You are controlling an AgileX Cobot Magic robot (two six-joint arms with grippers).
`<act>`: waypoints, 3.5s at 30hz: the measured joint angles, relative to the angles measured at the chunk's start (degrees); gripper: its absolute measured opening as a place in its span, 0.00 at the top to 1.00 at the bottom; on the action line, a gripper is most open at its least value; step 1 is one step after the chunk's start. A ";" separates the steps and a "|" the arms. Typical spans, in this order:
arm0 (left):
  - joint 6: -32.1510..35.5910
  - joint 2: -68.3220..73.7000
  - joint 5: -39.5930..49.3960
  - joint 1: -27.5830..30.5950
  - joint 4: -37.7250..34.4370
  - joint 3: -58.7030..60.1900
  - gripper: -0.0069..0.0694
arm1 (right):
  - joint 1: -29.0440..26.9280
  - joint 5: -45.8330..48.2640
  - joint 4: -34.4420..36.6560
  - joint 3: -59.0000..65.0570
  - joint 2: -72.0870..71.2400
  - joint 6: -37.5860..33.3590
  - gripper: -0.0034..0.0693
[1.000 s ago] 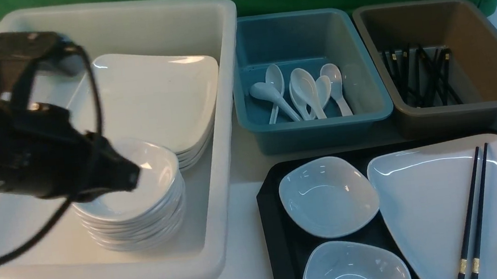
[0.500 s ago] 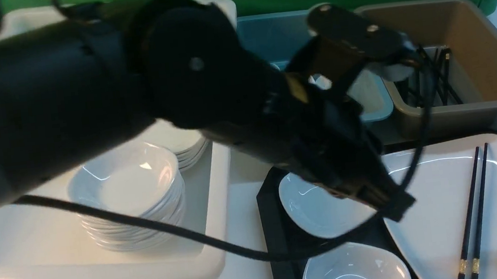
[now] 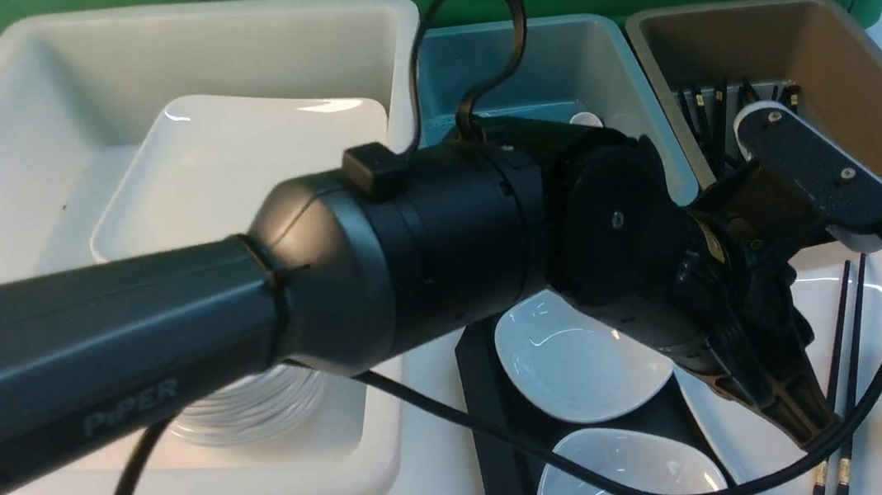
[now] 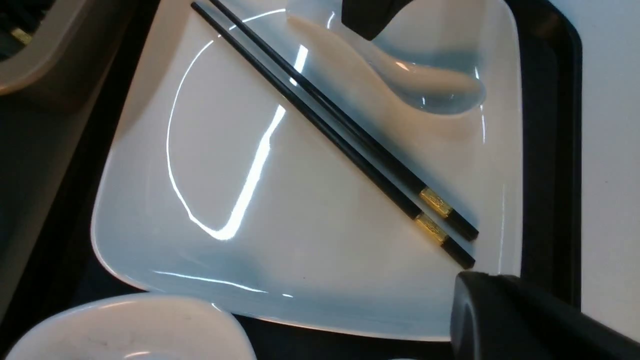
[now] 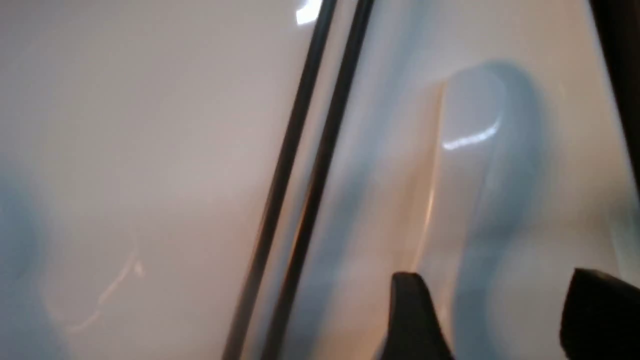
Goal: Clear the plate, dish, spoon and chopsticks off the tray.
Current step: Use the right arm to grab a soup spoon from the plate, then use the right arm to put the soup spoon into the small storage box in the middle, then use the right arm to grab a pair of chopsticks from the plate
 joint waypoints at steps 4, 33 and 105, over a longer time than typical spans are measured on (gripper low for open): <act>0.07 0.86 -3.02 0.00 0.18 0.00 0.88 | 0.00 -2.70 0.07 0.00 3.44 0.00 0.36; -7.30 -10.63 -6.78 12.44 1.49 -0.06 0.88 | 2.35 1.92 26.74 -9.05 -10.56 -17.55 0.72; -2.86 0.39 1.01 2.61 2.36 0.62 0.88 | 13.68 -0.64 -5.16 -2.13 8.14 10.14 0.15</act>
